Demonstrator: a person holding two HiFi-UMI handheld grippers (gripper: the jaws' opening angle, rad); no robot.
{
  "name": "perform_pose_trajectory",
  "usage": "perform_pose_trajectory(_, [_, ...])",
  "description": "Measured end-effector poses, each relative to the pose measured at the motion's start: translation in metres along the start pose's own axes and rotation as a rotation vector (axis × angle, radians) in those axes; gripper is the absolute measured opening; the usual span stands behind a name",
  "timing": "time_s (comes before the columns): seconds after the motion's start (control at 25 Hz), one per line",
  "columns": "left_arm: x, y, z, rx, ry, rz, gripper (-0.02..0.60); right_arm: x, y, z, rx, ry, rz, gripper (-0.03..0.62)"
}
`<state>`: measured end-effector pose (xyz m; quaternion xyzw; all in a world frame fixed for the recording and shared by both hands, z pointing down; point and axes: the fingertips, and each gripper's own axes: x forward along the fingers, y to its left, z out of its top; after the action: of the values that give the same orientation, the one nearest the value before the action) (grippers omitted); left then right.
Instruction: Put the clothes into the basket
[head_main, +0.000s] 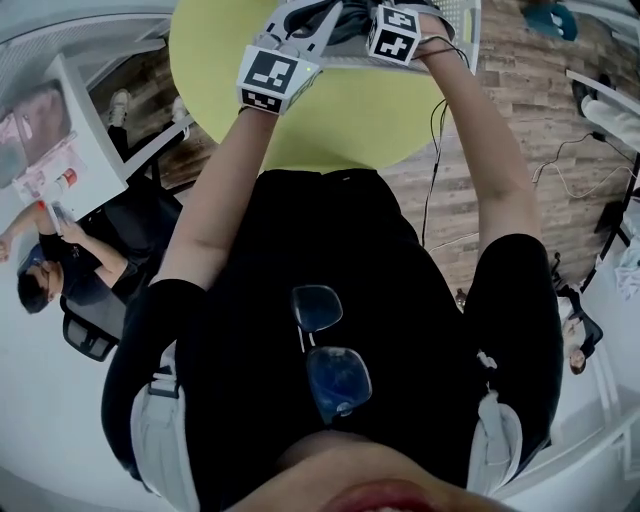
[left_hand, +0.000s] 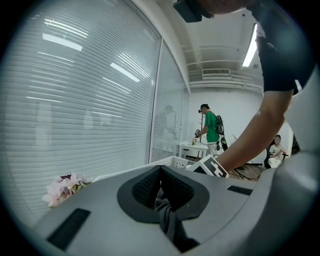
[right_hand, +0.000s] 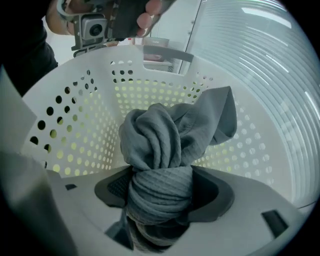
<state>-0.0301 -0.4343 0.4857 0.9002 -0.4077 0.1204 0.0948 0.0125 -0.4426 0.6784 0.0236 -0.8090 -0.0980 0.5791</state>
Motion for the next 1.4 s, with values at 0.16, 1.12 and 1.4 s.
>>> perform_pose_trajectory(0.16, [0.000,-0.001,0.003,-0.001,-0.014,-0.006,0.011,0.014,0.000,-0.005,0.015,0.009,0.006,0.322])
perform_pose_trajectory(1.12, [-0.021,-0.021,0.005,0.038,-0.024,-0.017,0.011,-0.049,-0.007,0.000,0.081,-0.077,-0.082,0.371])
perform_pose_trajectory(1.4, [-0.026,-0.041,0.013,0.043,-0.036,-0.031,0.011,-0.111,-0.007,0.018,0.184,-0.275,-0.185,0.074])
